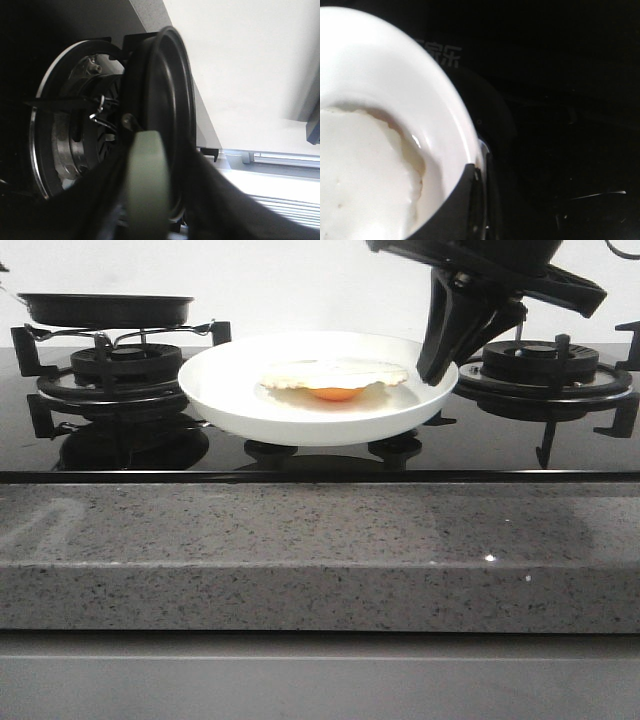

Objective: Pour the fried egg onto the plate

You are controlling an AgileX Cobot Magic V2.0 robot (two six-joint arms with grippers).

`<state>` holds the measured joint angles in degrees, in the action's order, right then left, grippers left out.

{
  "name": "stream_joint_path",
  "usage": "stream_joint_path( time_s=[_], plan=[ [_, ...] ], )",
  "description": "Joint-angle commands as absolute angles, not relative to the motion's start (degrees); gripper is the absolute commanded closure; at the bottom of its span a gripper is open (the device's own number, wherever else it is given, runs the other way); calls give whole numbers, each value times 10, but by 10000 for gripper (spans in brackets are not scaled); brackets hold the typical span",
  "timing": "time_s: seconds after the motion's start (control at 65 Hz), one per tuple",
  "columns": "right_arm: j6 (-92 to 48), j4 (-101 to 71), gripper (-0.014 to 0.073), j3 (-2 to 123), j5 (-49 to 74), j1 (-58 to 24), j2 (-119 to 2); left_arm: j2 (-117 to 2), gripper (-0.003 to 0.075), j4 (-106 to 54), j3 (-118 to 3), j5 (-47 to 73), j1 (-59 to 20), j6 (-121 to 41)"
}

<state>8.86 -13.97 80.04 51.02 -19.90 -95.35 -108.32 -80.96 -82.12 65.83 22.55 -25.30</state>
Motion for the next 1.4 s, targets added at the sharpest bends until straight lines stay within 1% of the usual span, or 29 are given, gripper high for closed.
stream_joint_path(
  time_s=[0.0, 0.046, 0.092, 0.292, 0.677, 0.8, 0.954, 1.093, 1.185, 1.308, 1.385],
  plan=[
    [84, -133, 663, 816, 496, -199, -934, -1054, 242, -860, -839, 686, 226, -249],
    [84, -133, 663, 816, 496, -199, -934, -1054, 204, -859, -839, 690, 226, -249],
    [84, -133, 663, 816, 496, -199, -934, -1054, 188, -859, -839, 691, 226, -249],
    [84, -133, 663, 816, 496, -199, -935, -1054, 189, -835, -850, 691, 235, -250],
    [84, -133, 663, 816, 496, -199, -935, -1039, 193, -787, -857, 693, 306, -250],
    [84, -133, 663, 816, 496, -199, -935, -1014, 195, -745, -857, 688, 317, -261],
    [84, -133, 663, 816, 496, -199, -935, -968, 195, -679, -857, 665, 309, -262],
    [84, -133, 663, 816, 496, -199, -935, -911, 195, -607, -857, 642, 277, -262],
    [84, -133, 663, 816, 496, -199, -935, -873, 195, -557, -857, 625, 233, -262],
    [84, -133, 663, 816, 496, -199, -935, -826, 195, -446, -857, 613, 137, -242],
    [84, -133, 663, 816, 496, -199, -935, -798, 195, -311, -857, 608, 56, -184]
  ],
)
